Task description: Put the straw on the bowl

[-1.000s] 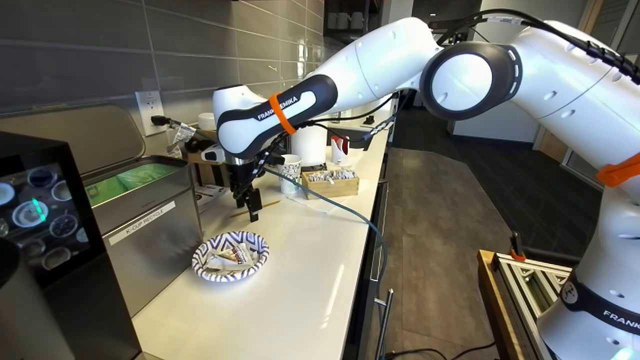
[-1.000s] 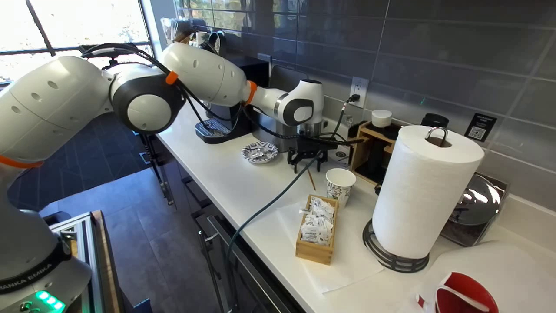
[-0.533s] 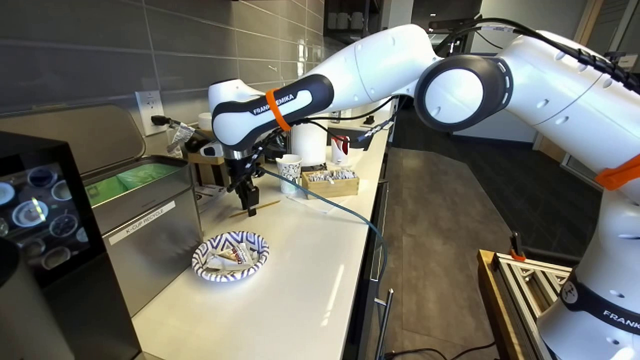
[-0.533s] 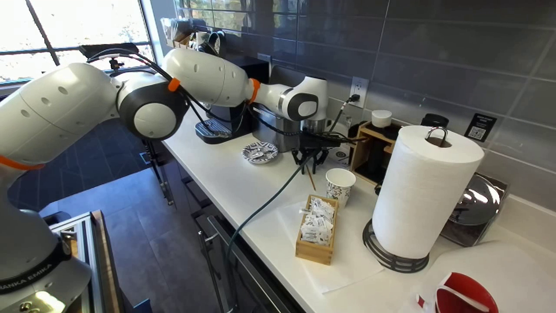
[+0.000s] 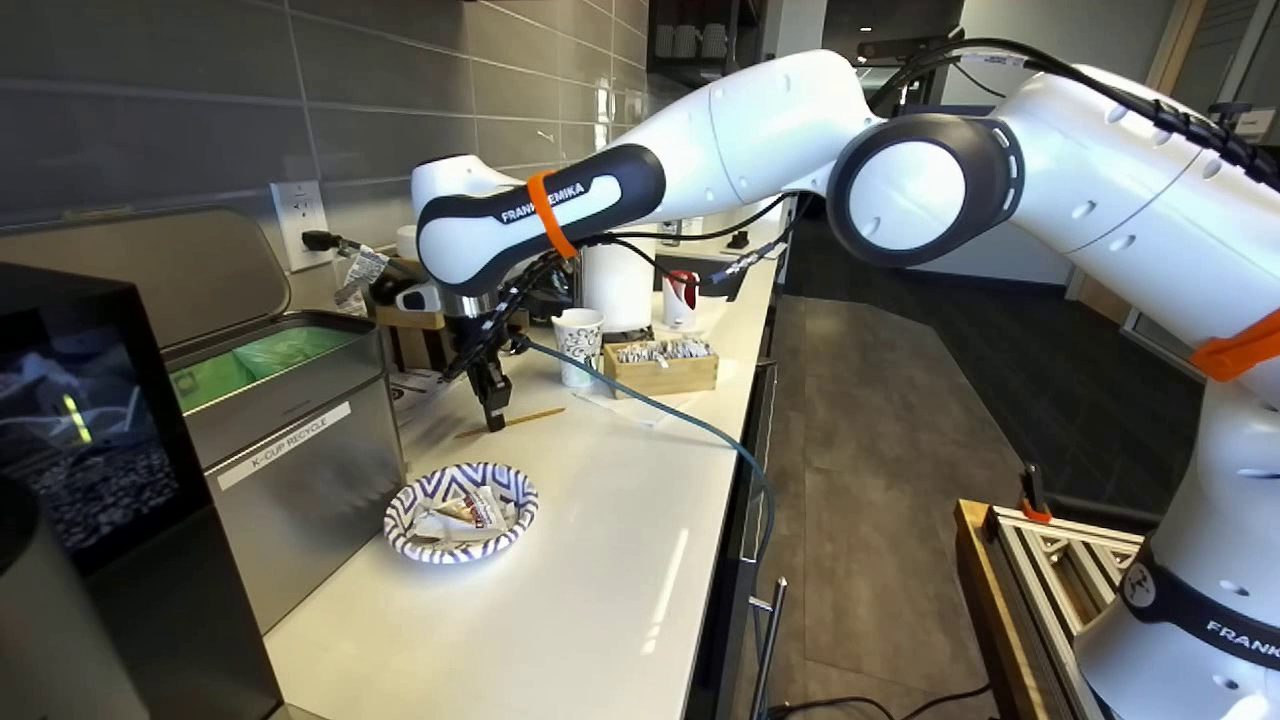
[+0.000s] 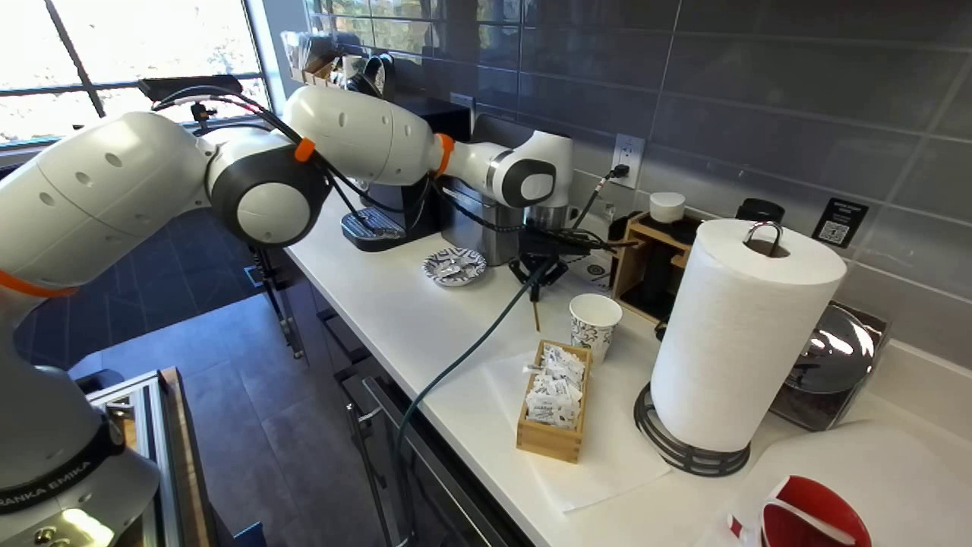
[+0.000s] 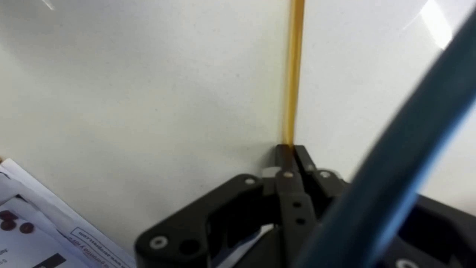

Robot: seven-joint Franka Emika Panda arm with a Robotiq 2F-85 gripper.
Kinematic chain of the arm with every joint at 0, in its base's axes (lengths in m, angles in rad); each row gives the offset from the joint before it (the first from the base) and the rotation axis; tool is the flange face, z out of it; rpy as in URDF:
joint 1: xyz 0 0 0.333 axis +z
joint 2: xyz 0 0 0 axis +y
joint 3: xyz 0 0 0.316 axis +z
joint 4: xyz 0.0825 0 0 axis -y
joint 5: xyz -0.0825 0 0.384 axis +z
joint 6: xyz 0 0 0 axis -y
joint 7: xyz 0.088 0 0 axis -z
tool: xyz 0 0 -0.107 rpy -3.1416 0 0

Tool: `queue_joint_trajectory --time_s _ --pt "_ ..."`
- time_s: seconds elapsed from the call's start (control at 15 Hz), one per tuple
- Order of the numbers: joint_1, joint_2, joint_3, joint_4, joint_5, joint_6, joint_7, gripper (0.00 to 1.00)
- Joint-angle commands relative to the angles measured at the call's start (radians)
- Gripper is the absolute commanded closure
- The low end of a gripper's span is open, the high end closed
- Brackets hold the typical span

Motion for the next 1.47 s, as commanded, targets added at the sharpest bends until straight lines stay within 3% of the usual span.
queue_joint_trajectory --time_s 0.0,0.27,0.73,1.2,1.4 --pt "-0.018 -0.047 0.025 -0.015 0.057 -0.053 0.023 0.99" --pt "-0.051 -0.117 0.052 -0.042 0.127 -0.051 0.033 0.99" --pt "-0.144 -0.217 0.131 -0.112 0.296 -0.148 -0.012 0.99" --pt "-0.222 -0.374 0.206 -0.352 0.415 -0.200 -0.138 0.99" --pt "-0.186 -0.467 0.169 -0.488 0.455 -0.157 -0.259 0.99"
